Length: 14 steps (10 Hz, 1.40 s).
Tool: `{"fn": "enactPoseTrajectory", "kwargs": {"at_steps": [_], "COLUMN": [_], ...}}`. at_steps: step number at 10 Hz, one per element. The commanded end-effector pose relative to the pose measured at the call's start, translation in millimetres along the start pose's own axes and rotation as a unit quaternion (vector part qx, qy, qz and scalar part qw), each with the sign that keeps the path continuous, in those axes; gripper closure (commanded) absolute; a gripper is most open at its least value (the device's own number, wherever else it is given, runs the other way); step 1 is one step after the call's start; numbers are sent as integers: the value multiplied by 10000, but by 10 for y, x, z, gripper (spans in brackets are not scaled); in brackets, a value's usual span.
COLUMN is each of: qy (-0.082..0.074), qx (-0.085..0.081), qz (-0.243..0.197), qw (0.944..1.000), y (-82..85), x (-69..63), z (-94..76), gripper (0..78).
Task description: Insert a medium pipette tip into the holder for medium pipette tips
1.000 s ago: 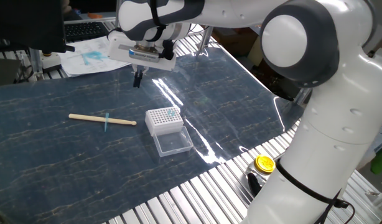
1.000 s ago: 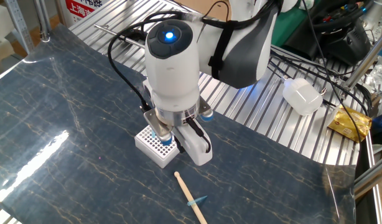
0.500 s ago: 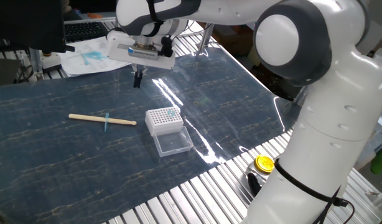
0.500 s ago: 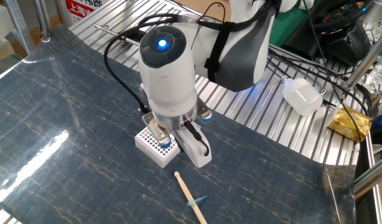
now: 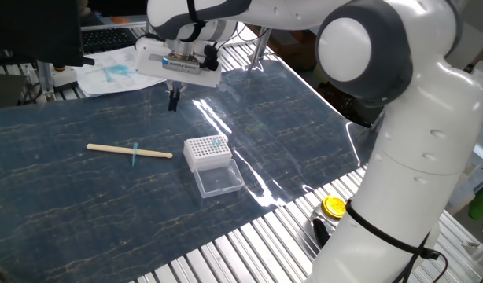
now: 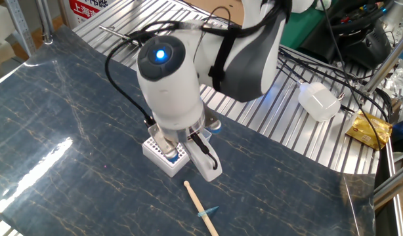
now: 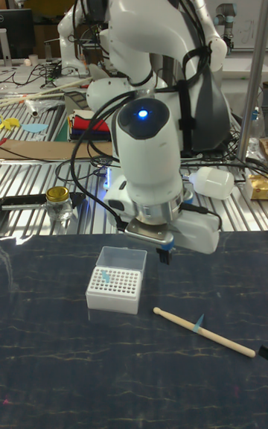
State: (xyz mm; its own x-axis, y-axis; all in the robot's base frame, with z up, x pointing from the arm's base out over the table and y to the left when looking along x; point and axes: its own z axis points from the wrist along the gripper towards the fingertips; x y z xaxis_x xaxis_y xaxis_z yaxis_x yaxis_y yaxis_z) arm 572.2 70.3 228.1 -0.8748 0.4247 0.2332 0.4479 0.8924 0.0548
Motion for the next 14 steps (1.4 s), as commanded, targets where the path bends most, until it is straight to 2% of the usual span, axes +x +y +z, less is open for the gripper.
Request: {"fn": "enactPoseTrajectory", "kwargs": {"at_steps": [1,4,5,10,14], "qy": [-16,-35,-35,-16,-39], "qx": [-14,-50,-50,-154,-188], "qz": [-78,-126,-126,-210,-230], "qw": [10000,9999,9999,9997,9996], "y": [159,300,300,507,629], "x": [-85,-159,-159,-284,-322], "z": [109,245,245,511,666], "gripper": [776,776,776,776,776]}}
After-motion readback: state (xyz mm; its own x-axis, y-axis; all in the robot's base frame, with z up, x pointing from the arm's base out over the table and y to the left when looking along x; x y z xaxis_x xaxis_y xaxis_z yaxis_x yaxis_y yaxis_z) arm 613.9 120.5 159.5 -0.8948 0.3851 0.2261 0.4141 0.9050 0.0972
